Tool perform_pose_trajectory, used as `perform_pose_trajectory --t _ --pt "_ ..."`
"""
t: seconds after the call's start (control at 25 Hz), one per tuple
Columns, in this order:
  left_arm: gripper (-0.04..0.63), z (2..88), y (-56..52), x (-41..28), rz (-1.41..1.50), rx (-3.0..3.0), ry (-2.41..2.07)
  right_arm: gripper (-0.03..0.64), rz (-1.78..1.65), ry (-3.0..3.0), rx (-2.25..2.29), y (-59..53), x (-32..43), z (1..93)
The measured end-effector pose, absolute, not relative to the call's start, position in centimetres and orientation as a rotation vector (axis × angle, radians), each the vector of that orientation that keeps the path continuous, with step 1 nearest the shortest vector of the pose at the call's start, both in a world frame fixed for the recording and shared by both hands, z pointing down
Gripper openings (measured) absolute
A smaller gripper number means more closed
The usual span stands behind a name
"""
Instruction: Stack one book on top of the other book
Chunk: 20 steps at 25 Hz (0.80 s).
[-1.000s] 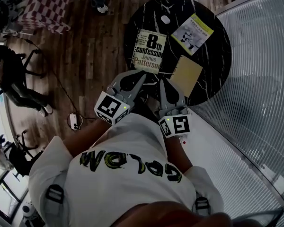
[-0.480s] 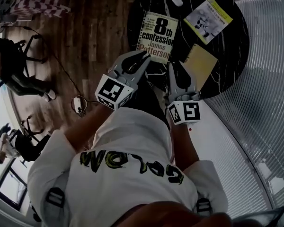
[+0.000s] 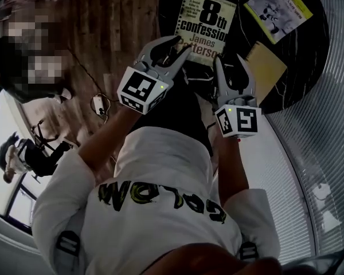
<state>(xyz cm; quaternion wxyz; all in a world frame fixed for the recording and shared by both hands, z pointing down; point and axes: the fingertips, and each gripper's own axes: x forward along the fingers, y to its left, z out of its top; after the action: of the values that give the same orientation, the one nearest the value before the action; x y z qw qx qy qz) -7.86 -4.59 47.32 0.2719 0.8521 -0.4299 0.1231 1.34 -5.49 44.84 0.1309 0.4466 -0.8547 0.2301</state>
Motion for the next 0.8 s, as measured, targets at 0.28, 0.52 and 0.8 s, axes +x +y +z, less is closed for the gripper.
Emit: perform_pose_trajectory --t 0.28,0.52,0.8 --pt "0.164 52.8 -5.1 -8.8 0.387 2.215 -1.150 0.221 0.741 -2.408 1.277 -6.6 1.4 50.4" --pt "0.201 57.1 -4.9 -9.8 0.430 2.129 -1.134 0.262 0.828 -2.333 1.260 -6.5 1.7 54.6" --pt "0.238 60.0 -4.5 -9.9 0.455 2.091 -1.099 0.322 0.900 -2.273 1.270 -6.3 1.9 57.8"
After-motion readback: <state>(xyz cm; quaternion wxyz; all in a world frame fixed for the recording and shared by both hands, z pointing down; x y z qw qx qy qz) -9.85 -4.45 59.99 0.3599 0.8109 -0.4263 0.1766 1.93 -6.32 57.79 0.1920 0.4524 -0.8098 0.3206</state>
